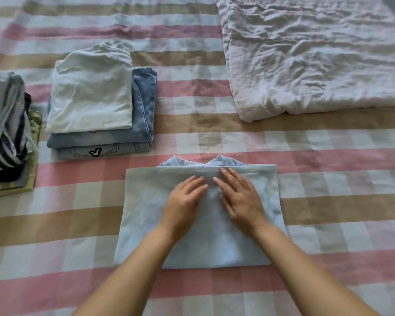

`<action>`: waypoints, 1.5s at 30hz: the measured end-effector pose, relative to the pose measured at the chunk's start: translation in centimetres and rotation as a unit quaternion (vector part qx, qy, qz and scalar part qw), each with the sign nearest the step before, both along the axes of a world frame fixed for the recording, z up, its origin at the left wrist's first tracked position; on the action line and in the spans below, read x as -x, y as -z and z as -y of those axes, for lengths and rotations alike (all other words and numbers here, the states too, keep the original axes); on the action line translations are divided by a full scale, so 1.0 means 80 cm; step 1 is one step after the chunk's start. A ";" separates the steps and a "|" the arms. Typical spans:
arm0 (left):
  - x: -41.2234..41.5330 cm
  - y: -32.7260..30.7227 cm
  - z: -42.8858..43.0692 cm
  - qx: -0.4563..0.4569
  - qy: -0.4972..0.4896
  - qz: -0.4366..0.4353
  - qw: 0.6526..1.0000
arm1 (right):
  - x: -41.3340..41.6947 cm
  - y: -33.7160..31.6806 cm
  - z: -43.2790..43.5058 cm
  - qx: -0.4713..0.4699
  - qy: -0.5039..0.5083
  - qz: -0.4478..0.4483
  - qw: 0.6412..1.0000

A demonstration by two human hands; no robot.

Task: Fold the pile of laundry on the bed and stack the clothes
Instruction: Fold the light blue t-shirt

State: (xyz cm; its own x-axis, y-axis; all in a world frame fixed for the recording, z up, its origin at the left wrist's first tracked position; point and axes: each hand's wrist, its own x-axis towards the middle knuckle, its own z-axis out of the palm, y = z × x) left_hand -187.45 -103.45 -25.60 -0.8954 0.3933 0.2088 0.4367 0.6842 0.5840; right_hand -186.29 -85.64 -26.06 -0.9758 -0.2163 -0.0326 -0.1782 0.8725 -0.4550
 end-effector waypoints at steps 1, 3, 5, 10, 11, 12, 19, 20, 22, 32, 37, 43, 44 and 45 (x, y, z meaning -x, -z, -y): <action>0.001 0.009 -0.007 0.051 0.018 0.004 0.999 | 0.001 0.010 0.001 -0.044 -0.016 0.022 0.999; 0.004 0.028 -0.005 0.137 0.001 0.051 0.989 | 0.004 0.028 -0.006 -0.107 -0.009 0.046 0.993; 0.011 0.044 0.008 0.204 -0.032 0.079 0.975 | 0.006 0.037 -0.019 -0.138 0.016 0.050 0.989; 0.016 0.039 0.009 0.233 -0.072 0.130 0.961 | 0.011 0.027 -0.025 -0.147 0.034 0.091 0.984; 0.014 0.029 0.000 0.204 -0.093 0.132 0.966 | 0.008 0.017 -0.021 -0.126 0.055 0.084 0.987; 0.011 0.018 -0.010 0.162 -0.111 0.122 0.973 | 0.000 0.006 -0.018 -0.092 0.091 0.061 0.990; 0.003 -0.025 -0.122 0.044 -0.055 0.165 0.984 | -0.101 -0.027 -0.030 0.023 0.364 -0.039 0.930; 0.005 -0.022 -0.138 0.054 -0.059 0.182 0.980 | -0.112 -0.026 -0.032 0.017 0.382 -0.017 0.924; 0.009 -0.017 -0.174 0.085 -0.071 0.197 0.974 | -0.128 -0.024 -0.042 0.012 0.409 0.006 0.913; 0.031 0.010 -0.253 0.205 -0.199 0.224 0.932 | -0.161 -0.016 -0.063 0.028 0.399 0.190 0.897; 0.038 0.004 -0.246 0.174 -0.238 0.239 0.925 | -0.159 -0.024 -0.064 0.106 0.412 0.213 0.879; 0.041 0.000 -0.235 0.169 -0.204 0.214 0.940 | -0.156 -0.036 -0.043 0.127 0.438 0.088 0.885; 0.041 0.000 -0.234 0.169 -0.199 0.211 0.942 | -0.156 -0.035 -0.041 0.122 0.433 0.052 0.892; 0.042 0.001 -0.233 0.163 -0.195 0.211 0.944 | -0.156 -0.033 -0.039 0.112 0.427 0.025 0.897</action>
State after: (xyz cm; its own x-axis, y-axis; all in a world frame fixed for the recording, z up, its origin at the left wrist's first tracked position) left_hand -190.80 -84.82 -25.64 -0.9618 -0.0019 -0.2737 -0.1101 0.9182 0.3805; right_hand -173.80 -82.54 -23.38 -0.7869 0.6030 -0.1310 0.5378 0.5661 -0.6248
